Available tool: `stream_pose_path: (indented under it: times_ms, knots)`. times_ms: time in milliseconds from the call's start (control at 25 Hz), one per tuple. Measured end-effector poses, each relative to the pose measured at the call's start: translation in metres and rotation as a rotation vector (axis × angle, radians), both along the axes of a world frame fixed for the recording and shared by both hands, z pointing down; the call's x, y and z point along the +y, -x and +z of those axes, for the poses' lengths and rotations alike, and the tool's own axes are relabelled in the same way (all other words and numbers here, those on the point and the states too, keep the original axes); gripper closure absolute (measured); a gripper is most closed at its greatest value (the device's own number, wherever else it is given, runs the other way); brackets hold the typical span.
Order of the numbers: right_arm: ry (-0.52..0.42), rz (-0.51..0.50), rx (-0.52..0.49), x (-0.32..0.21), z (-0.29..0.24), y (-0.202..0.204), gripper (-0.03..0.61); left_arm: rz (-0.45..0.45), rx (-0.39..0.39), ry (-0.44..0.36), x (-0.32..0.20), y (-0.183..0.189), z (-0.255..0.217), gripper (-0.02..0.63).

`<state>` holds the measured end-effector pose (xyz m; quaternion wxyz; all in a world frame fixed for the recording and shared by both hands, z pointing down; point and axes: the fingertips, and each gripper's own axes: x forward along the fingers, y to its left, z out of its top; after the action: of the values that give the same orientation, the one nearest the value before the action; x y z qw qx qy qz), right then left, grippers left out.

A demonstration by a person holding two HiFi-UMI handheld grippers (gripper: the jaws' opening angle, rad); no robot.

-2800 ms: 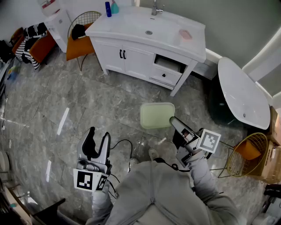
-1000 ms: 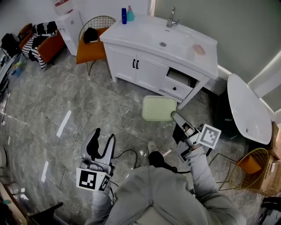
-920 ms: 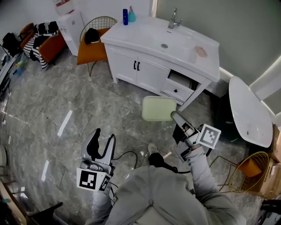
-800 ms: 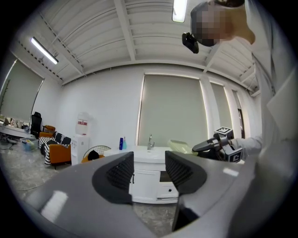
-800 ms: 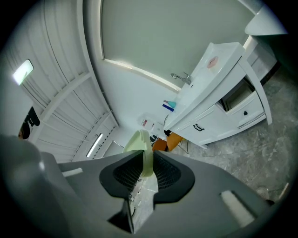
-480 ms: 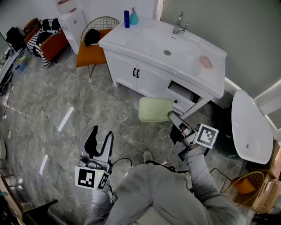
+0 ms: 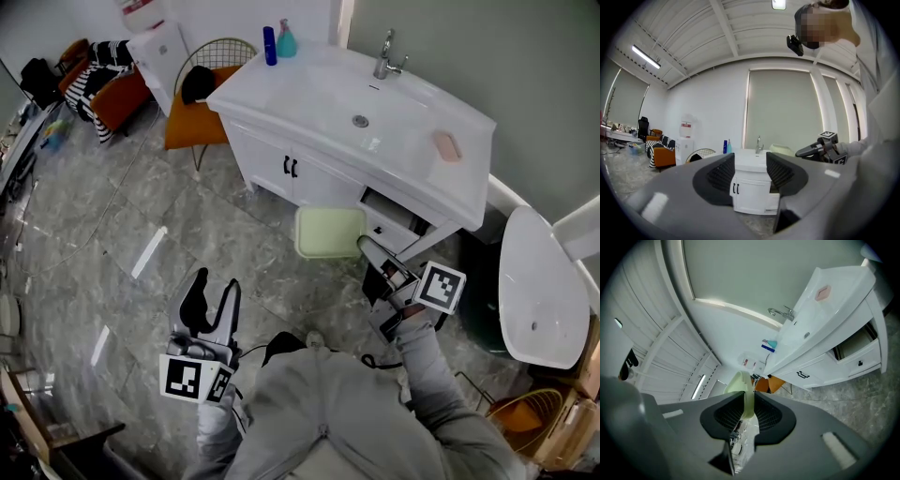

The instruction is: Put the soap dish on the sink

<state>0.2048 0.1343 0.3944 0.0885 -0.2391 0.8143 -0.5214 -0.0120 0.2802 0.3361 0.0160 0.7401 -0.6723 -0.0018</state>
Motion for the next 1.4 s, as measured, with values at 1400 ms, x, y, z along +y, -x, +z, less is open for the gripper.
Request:
stream_pose_path:
  times_ms: [1400]
  knots:
    - [0.077,0.303,0.040,-0.266,0.024,0.142,0.512,0.206,-0.025,0.019,-0.278,0.182,0.017,0.388]
